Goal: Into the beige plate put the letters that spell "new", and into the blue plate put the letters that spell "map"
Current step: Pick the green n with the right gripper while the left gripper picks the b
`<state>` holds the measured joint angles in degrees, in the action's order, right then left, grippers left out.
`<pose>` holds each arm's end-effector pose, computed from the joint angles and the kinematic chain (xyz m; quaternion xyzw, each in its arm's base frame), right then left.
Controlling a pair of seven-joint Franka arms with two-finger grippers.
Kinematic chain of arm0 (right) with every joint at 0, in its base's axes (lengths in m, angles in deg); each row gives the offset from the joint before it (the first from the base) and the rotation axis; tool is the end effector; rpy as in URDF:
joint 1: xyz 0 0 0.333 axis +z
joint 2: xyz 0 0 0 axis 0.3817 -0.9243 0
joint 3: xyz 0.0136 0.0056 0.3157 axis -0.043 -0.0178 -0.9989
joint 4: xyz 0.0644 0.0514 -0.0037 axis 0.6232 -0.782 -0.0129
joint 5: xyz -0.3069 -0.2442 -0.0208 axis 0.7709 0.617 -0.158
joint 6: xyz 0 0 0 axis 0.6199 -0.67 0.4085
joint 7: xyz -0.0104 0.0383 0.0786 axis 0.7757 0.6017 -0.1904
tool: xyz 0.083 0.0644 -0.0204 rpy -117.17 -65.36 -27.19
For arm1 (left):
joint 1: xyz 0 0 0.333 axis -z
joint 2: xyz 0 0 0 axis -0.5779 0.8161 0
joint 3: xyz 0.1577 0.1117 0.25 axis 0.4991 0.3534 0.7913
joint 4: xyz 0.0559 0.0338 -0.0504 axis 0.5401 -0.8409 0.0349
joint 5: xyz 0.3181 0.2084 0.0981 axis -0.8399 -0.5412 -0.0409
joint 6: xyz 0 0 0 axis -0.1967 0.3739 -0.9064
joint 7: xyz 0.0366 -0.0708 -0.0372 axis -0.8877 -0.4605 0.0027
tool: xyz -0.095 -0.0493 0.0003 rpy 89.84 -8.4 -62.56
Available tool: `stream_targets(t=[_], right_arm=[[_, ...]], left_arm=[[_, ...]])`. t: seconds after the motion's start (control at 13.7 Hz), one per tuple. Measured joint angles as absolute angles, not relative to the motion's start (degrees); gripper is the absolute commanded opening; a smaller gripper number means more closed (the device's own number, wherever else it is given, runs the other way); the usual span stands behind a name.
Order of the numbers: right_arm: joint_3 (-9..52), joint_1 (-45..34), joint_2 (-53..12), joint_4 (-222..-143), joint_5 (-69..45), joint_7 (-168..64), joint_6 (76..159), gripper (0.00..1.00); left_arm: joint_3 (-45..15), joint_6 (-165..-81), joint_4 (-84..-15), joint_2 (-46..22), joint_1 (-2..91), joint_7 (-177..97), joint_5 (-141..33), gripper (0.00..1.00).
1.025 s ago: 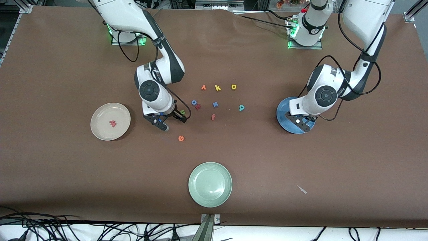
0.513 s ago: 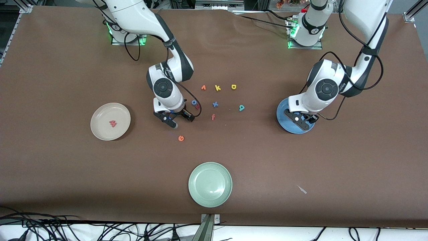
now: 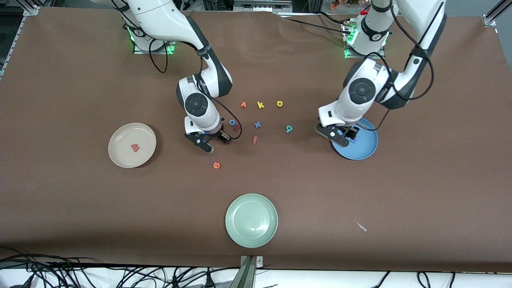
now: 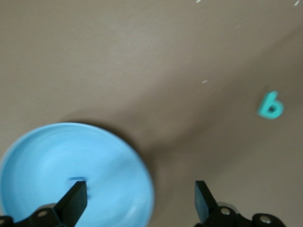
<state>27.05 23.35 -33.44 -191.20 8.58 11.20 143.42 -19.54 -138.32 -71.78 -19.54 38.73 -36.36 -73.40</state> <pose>0.5152 0.3643 0.1741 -0.9550 0.2946 0.0314 0.0142 0.5067 -0.2440 0.2624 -0.9648 0.2581 0.0479 0.0146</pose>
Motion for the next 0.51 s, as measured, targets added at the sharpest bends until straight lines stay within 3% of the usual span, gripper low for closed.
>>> stream_targets(t=[0.51], right_arm=[[27.06,23.44,-33.20,-191.23,8.57,11.18,143.37,0.30]], left_arm=[[-20.09,-138.38,-66.93,-13.52,46.78,-60.05,-73.41,1.00]])
